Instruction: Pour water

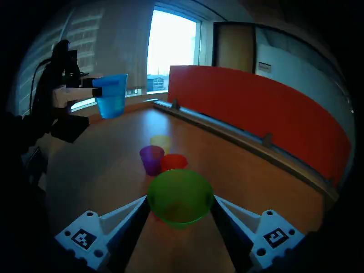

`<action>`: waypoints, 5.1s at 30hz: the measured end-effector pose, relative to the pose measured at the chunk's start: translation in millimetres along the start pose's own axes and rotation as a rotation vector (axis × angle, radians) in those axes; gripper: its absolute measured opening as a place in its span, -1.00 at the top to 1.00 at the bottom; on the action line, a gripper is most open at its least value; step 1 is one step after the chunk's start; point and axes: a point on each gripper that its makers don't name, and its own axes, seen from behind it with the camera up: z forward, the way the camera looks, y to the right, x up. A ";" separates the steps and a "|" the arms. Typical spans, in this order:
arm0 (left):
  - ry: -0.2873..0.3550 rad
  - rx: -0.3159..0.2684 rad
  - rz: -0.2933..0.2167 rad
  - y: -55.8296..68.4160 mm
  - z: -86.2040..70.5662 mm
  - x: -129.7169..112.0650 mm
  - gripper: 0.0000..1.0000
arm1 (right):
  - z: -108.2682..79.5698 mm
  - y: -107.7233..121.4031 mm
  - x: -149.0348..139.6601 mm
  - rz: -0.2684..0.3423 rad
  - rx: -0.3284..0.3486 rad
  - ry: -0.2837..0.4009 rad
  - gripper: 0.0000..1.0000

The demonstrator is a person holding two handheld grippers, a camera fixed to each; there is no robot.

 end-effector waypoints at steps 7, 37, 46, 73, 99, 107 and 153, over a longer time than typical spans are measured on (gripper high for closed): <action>0.005 -0.007 0.006 4.9 -1.5 5.5 -0.69 | -8.3 -10.0 18.4 -0.023 0.004 0.045 -0.84; 0.024 -0.007 -0.008 2.8 -5.8 17.2 -0.69 | -14.2 -48.7 70.3 -0.017 0.056 0.235 -0.85; 0.032 -0.008 -0.020 2.6 -6.2 17.0 -0.69 | -13.1 -57.0 82.1 -0.010 0.074 0.284 -0.85; 0.065 -0.009 -0.028 -0.9 -9.0 27.2 -0.69 | -2.9 -71.8 98.0 -0.002 0.113 0.331 -0.85; 0.110 0.008 0.121 1.1 -15.7 40.0 -0.69 | 11.3 -104.5 97.9 -0.033 0.197 0.319 -0.83; 0.123 0.032 0.206 -0.5 -18.5 42.7 -0.69 | 16.9 -116.0 92.1 -0.051 0.240 0.302 -0.83; 0.175 0.066 0.537 8.3 -17.9 51.3 -0.69 | 37.9 -150.6 100.1 -0.082 0.350 0.291 -0.83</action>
